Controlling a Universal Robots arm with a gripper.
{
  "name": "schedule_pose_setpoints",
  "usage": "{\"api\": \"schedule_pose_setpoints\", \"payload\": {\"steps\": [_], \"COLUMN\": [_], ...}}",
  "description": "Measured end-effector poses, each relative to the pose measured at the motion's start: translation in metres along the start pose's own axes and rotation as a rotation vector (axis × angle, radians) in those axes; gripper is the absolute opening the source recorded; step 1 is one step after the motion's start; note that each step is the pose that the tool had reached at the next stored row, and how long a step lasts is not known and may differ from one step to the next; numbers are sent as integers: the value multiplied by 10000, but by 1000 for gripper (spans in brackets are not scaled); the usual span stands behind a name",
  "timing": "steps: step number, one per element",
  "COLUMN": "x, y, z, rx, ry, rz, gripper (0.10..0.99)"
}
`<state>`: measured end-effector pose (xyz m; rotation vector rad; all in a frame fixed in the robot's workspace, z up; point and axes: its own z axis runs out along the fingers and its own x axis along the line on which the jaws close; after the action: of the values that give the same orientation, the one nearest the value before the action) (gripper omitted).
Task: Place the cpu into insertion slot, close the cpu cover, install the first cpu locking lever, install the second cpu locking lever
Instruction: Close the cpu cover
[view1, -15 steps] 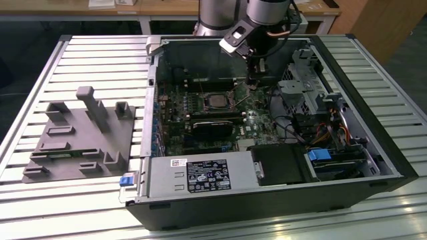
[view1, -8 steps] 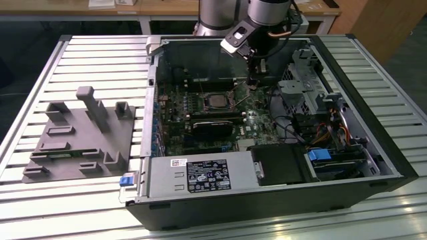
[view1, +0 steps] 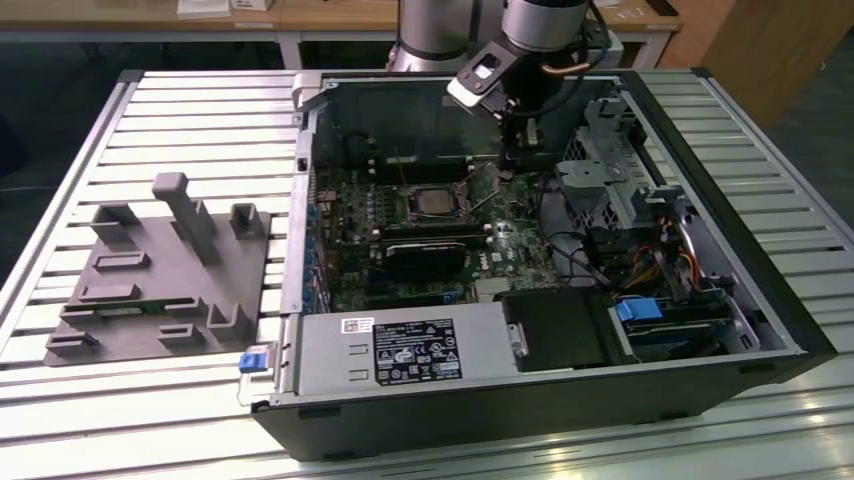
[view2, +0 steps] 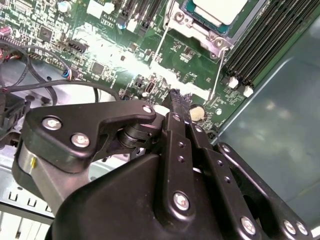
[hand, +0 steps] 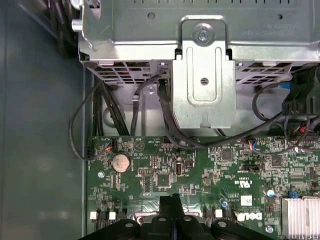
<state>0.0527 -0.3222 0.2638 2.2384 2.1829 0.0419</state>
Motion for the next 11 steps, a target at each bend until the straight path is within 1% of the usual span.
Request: {"api": "schedule_pose_setpoints", "payload": {"steps": [11], "x": [11], "y": [75], "z": [102], "rx": [80], "ry": [-2], "rz": [2], "gripper": [106]}}
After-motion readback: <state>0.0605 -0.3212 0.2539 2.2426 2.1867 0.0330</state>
